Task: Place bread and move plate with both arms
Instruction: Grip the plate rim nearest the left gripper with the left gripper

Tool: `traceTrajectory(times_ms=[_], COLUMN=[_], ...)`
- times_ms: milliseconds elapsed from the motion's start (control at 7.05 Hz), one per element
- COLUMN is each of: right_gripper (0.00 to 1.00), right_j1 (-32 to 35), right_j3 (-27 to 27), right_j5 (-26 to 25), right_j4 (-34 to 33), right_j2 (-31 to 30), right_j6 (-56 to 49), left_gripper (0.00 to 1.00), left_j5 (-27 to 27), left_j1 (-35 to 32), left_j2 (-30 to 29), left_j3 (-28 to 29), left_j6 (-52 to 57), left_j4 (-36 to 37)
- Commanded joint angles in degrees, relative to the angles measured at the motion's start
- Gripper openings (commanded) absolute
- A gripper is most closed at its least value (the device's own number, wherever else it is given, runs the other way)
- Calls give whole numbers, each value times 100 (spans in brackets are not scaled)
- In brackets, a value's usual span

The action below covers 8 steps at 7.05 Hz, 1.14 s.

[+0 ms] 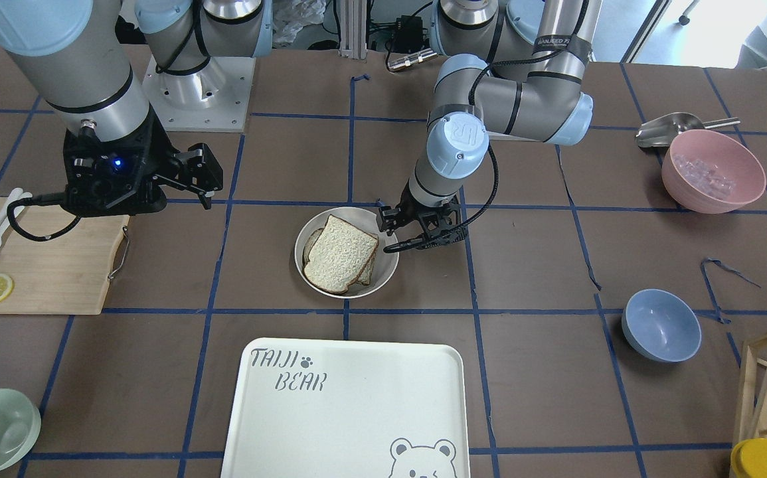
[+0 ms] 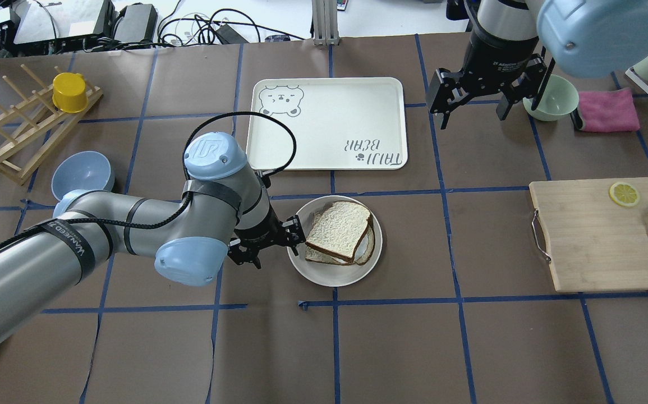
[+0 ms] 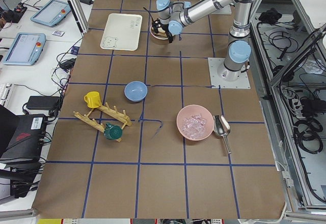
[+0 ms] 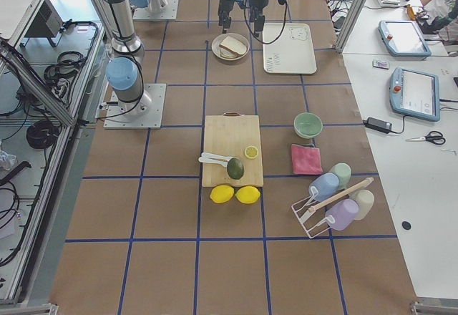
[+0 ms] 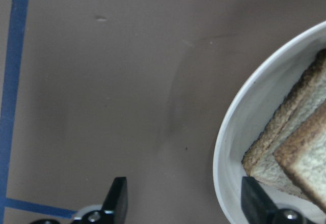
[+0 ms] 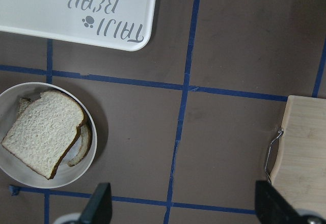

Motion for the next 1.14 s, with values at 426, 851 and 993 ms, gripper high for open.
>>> traceTrajectory(times_ms=[426, 851, 993], right_gripper=[100, 100, 100], right_j1=[-137, -136, -137], right_j3=[32, 32, 32], right_j5=[-11, -2, -3], right_j4=[53, 9, 9], right_j2=[-241, -294, -294], right_j6=[21, 38, 56], left_gripper=[44, 14, 1], left_j5=[-115, -115, -115], left_j1=[-34, -34, -34], left_j2=[-255, -264, -264], left_j3=[-36, -27, -27], left_j6=[-31, -49, -40], left_j4=[626, 838, 838])
